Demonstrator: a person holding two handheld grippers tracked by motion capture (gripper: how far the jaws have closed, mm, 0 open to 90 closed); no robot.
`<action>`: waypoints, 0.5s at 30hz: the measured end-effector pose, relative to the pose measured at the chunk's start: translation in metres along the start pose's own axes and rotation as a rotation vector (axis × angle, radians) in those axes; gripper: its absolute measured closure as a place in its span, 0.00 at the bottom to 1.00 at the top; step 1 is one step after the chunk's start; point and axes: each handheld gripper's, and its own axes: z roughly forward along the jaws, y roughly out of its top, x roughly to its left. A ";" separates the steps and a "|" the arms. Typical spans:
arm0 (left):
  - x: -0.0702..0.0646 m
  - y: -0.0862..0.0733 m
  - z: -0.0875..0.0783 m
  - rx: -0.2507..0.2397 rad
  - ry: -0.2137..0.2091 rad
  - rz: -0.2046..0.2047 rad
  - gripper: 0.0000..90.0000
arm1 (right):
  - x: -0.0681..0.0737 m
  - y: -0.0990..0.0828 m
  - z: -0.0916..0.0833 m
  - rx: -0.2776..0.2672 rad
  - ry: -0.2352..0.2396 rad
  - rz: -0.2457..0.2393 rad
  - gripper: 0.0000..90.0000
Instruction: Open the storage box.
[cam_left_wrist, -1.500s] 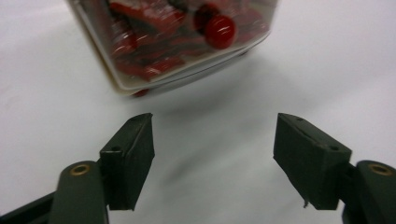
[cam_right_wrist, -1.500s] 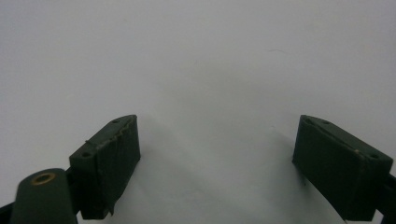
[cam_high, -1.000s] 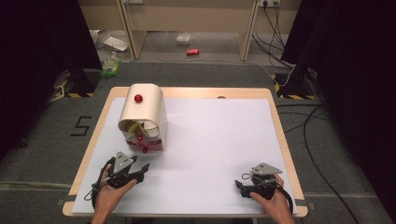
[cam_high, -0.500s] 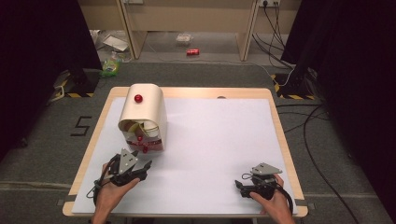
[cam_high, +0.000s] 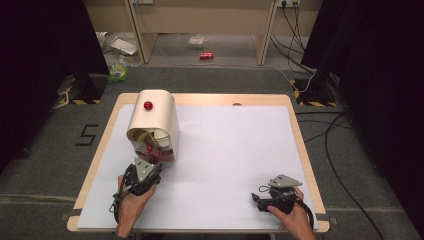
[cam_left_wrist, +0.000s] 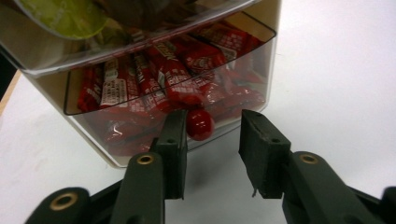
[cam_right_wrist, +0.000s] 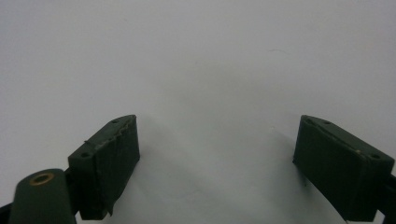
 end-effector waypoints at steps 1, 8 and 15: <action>0.000 0.000 0.001 -0.002 0.008 -0.006 0.70 | 0.000 0.000 0.000 0.000 0.000 0.000 0.16; -0.001 -0.002 0.005 -0.001 0.045 -0.016 0.75 | 0.000 0.000 0.000 0.000 0.001 0.000 0.16; -0.002 -0.003 0.004 -0.001 0.059 -0.004 0.81 | 0.000 0.000 0.000 0.001 0.002 0.000 0.16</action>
